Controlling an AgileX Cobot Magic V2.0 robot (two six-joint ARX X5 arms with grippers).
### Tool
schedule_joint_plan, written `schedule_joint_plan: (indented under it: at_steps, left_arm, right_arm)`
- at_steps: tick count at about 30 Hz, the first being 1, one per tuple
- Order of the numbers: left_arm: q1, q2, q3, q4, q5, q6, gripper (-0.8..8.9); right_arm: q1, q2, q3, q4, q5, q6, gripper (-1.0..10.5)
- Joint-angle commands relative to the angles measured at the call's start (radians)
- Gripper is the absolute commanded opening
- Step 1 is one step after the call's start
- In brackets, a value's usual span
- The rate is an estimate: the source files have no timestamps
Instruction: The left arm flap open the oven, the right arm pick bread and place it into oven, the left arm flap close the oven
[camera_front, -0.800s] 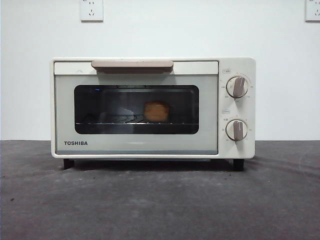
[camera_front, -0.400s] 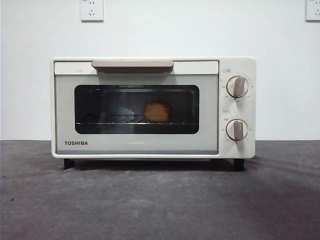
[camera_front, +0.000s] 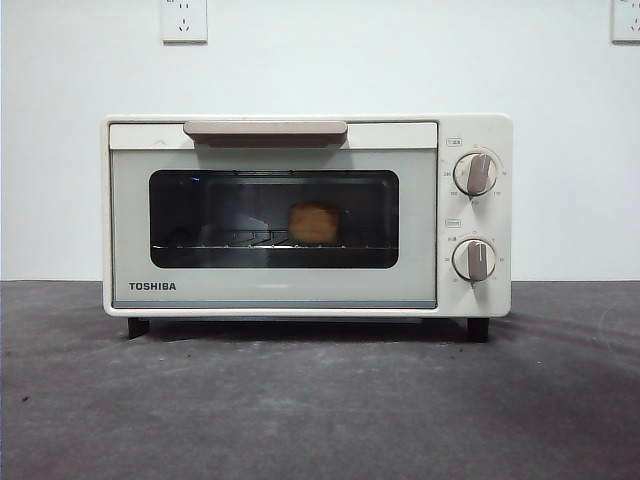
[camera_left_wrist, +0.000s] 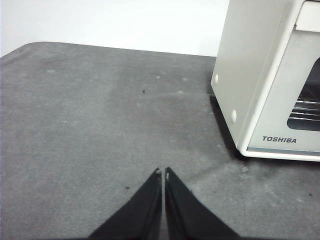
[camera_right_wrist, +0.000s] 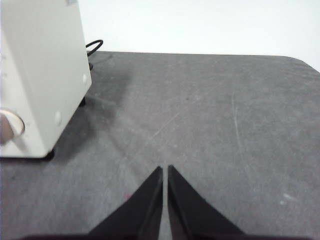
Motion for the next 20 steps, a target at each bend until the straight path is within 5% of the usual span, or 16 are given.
schedule_joint_plan:
  at_steps: [1, 20]
  left_arm:
    - [0.001, -0.002, -0.021, -0.005, -0.003, 0.013, 0.21]
    - [0.001, -0.002, -0.021, -0.005, -0.003, 0.013, 0.21]
  right_arm:
    - [0.000, -0.020, -0.030, 0.007, -0.010, -0.023, 0.1]
    - [0.000, -0.020, -0.073, 0.064, -0.051, -0.024, 0.1]
